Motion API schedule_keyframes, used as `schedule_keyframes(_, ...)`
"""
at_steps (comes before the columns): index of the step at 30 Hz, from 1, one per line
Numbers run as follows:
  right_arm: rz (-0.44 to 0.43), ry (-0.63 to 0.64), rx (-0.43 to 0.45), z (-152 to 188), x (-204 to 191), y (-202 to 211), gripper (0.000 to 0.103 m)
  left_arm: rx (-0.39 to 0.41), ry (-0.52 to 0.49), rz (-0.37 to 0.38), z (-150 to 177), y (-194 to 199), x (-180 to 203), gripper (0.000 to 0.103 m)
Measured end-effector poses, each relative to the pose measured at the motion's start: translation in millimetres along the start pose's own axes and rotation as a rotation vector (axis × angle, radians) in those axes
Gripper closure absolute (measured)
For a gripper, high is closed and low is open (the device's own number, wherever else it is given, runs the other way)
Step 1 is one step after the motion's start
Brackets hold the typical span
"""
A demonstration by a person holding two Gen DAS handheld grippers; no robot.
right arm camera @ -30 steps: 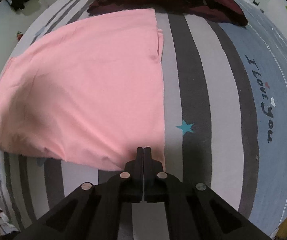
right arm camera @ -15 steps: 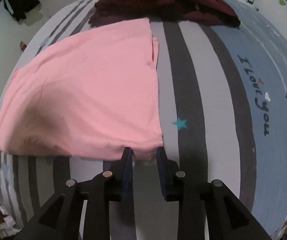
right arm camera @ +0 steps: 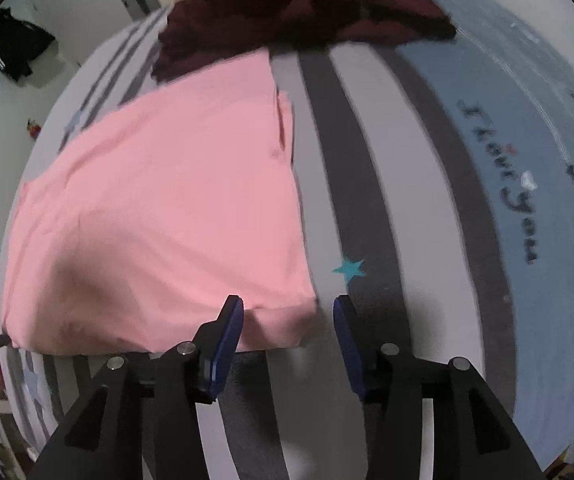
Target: Fold clothes
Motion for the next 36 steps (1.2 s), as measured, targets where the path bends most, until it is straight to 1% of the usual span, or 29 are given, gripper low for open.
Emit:
schedule_keyframes(1,0.0,0.007,-0.031,-2.9,-0.1,-10.3,0.061,0.001,-0.019,-0.011,1.9,-0.2,-0.3,0.076)
schedule_keyframes(2,-0.011,0.016,-0.042,-3.6,-2.0,-15.9,0.073,0.001,-0.039,-0.026,3.6,-0.4,-0.6,0.087)
schedule_keyframes(3,-0.017,0.034,-0.047,-3.1,-5.3,-17.8,0.081,0.007,-0.045,-0.027,5.0,1.9,-2.6,0.094)
schedule_keyframes(4,-0.018,0.056,-0.051,-2.6,-8.9,-18.9,0.089,0.015,-0.047,-0.022,6.1,5.2,-5.3,0.096)
schedule_keyframes(5,-0.019,0.071,-0.048,-2.1,-11.7,-17.5,0.091,0.021,-0.043,-0.01,23.7,11.3,-6.6,0.099)
schedule_keyframes(6,-0.025,0.082,-0.044,-0.9,-13.4,-14.4,0.094,0.026,-0.036,0.003,47.5,18.3,-7.5,0.099)
schedule_keyframes(8,-0.04,0.102,-0.043,2.9,-14.6,-7.3,0.096,0.037,-0.036,0.008,58.8,27.1,-12.3,0.099)
schedule_keyframes(10,-0.051,0.119,-0.046,7.9,-12.4,-0.4,0.097,0.039,-0.04,0.014,64.6,32.5,-16.7,0.099)
schedule_keyframes(12,-0.056,0.128,-0.055,12.4,-8.0,1.4,0.097,0.027,-0.056,0.0,71.7,30.2,-20.8,0.099)
schedule_keyframes(16,-0.033,0.176,-0.085,17.2,-7.9,-7.7,0.097,0.011,-0.052,-0.02,82.4,23.9,-34.4,0.099)
schedule_keyframes(19,-0.025,0.178,-0.097,17.7,-9.6,-14.1,0.097,-0.014,-0.062,-0.047,92.6,16.9,-44.7,0.098)
schedule_keyframes(20,-0.022,0.178,-0.102,18.8,-10.3,-16.7,0.096,-0.024,-0.067,-0.06,96.2,14.8,-48.5,0.095)
schedule_keyframes(21,-0.016,0.177,-0.106,19.5,-11.0,-18.6,0.096,-0.029,-0.059,-0.056,99.0,15.6,-52.8,0.094)
schedule_keyframes(22,-0.012,0.172,-0.107,19.4,-11.1,-19.0,0.096,-0.03,-0.037,-0.053,100.9,18.8,-59.1,0.085)
schedule_keyframes(23,-0.008,0.161,-0.108,19.4,-10.2,-17.3,0.093,-0.031,-0.01,-0.054,102.5,22.5,-66.2,0.073)
schedule_keyframes(24,-0.003,0.148,-0.11,19.6,-8.9,-14.9,0.087,-0.031,0.017,-0.054,104.1,26.3,-73.3,0.071)
schedule_keyframes(25,0.015,0.145,-0.106,20.3,-7.3,-10.9,0.074,-0.029,0.038,-0.052,106.7,30.6,-80.0,0.067)
schedule_keyframes(26,0.038,0.145,-0.101,21.3,-5.6,-6.2,0.071,-0.021,0.054,-0.066,109.3,35.4,-87.9,0.064)
schedule_keyframes(28,0.081,0.147,-0.086,23.1,-1.5,6.6,0.071,0.009,0.081,-0.091,110.8,45.3,-100.4,0.064)
schedule_keyframes(31,0.15,0.133,-0.046,18.0,4.1,22.3,0.071,0.08,0.111,-0.092,103.7,59.8,-108.1,0.064)
schedule_keyframes(33,0.17,0.106,0.004,4.2,2.4,29.6,0.071,0.127,0.131,-0.093,99.0,69.5,-113.3,0.064)
schedule_keyframes(34,0.164,0.097,0.036,-5.4,-1.6,31.7,0.071,0.15,0.142,-0.093,96.7,74.4,-115.9,0.064)
schedule_keyframes(36,0.138,0.096,0.083,-23.9,-11.4,31.0,0.07,0.176,0.116,-0.055,85.1,79.5,-112.5,0.063)
Point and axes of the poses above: each gripper's, at about its wrist camera, not at the fingertips, and y roughly against the way its jaws point, x to its right, z to its underside, the point moved 4 cm from there along -y, roughly the way its jaws point, and after that the axes turned 9 degrees about y, right-handed, at the moved point
